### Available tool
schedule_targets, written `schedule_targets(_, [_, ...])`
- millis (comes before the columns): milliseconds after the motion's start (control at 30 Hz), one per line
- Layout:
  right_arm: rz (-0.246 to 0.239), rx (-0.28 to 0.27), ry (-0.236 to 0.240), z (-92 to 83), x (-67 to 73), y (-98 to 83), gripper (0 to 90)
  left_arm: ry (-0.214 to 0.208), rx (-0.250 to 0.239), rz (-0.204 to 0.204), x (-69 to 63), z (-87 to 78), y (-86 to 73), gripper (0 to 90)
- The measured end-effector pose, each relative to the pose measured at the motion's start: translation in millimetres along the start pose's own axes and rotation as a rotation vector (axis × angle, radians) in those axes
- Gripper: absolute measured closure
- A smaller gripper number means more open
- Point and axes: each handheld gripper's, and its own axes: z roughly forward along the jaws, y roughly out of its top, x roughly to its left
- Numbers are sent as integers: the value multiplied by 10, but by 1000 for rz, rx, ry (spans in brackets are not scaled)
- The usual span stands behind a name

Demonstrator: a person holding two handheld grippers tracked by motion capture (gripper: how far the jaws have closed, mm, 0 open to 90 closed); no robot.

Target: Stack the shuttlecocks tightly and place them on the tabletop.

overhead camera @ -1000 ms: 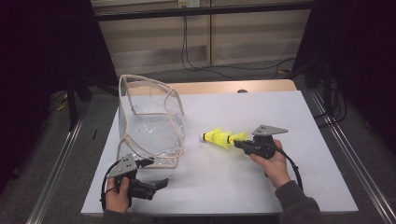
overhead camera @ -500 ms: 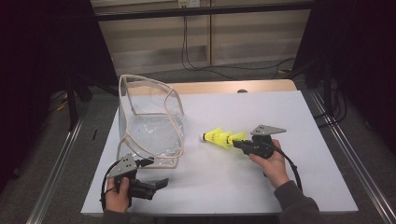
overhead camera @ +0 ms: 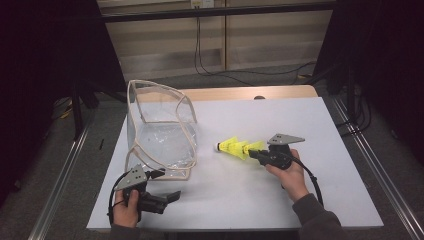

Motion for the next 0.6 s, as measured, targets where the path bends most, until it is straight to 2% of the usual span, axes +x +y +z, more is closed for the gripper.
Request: schedule_targets(600, [-6,-3,9,85,47,10,880,1,-1,3,3,-5,1,31])
